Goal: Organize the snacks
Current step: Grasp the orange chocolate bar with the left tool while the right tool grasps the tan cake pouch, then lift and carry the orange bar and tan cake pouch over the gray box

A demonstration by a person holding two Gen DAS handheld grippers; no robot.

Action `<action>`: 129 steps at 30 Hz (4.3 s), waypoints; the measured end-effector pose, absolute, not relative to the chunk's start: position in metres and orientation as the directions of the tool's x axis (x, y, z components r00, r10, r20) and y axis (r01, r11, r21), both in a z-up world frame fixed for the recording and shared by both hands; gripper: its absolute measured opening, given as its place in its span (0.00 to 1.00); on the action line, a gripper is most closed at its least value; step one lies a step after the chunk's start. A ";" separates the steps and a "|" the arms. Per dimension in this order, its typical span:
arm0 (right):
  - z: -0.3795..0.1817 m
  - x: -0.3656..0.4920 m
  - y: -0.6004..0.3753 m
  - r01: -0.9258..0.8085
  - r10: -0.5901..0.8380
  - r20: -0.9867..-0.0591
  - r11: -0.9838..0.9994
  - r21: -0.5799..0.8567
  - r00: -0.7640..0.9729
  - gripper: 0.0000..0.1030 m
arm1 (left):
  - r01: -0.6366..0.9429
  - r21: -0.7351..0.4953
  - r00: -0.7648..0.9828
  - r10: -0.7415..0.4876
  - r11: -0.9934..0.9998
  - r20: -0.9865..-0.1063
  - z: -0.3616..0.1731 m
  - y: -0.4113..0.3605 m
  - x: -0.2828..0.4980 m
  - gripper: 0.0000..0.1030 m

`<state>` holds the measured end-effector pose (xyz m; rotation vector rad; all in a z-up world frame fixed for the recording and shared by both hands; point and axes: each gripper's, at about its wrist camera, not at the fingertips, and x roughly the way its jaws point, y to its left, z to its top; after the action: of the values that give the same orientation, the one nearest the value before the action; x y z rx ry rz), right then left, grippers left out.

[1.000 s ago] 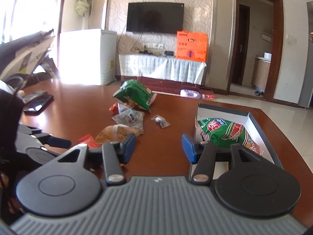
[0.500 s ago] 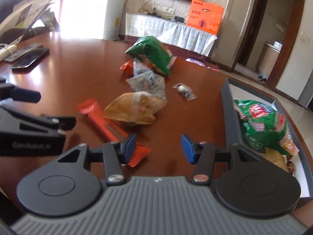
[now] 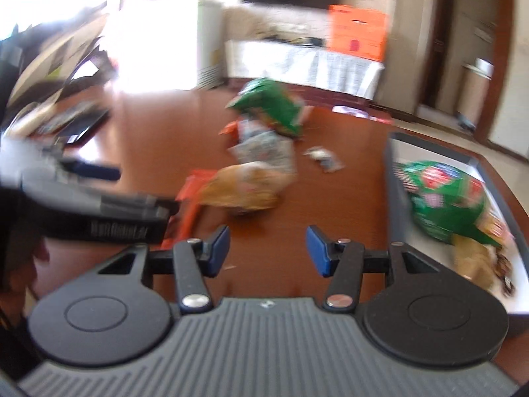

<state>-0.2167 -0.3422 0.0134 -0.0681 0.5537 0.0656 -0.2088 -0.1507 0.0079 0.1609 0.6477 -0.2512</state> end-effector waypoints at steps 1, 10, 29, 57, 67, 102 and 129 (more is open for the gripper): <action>0.015 -0.217 -0.349 -0.052 0.035 -0.520 0.998 -0.018 0.853 0.52 | 0.290 0.062 0.766 -0.192 0.955 -0.614 0.007 -0.155 -0.207 0.79; 0.030 -0.212 -0.369 -0.008 0.080 -0.419 0.985 0.169 0.904 0.57 | 0.346 0.014 0.746 -0.266 0.938 -0.610 0.009 -0.167 -0.203 0.80; 0.027 -0.164 -0.329 -0.004 0.052 -0.506 0.995 0.095 0.861 0.71 | 0.206 0.004 0.749 -0.155 0.979 -0.644 -0.004 -0.123 -0.172 0.57; 0.010 -0.157 -0.336 -0.043 0.070 -0.630 0.997 0.057 0.773 0.48 | 0.265 -0.014 0.754 -0.216 0.964 -0.621 -0.006 -0.120 -0.172 0.23; 0.025 -0.209 -0.341 -0.107 0.103 -0.535 0.994 0.024 0.839 0.48 | 0.260 -0.027 0.759 -0.222 0.965 -0.613 -0.005 -0.113 -0.179 0.23; 0.062 -0.235 -0.373 -0.129 0.154 -0.422 0.988 0.088 0.893 0.48 | 0.257 0.089 0.817 -0.167 0.962 -0.553 0.030 -0.142 -0.199 0.23; 0.075 -0.255 -0.420 -0.031 0.085 -0.370 0.989 0.148 0.925 0.48 | 0.369 0.136 0.821 -0.254 0.919 -0.511 0.070 -0.218 -0.204 0.23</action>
<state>-0.2545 -0.4202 0.0748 0.1406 0.3851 0.0595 -0.2037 -0.2184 0.0702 0.2345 0.5084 -0.3347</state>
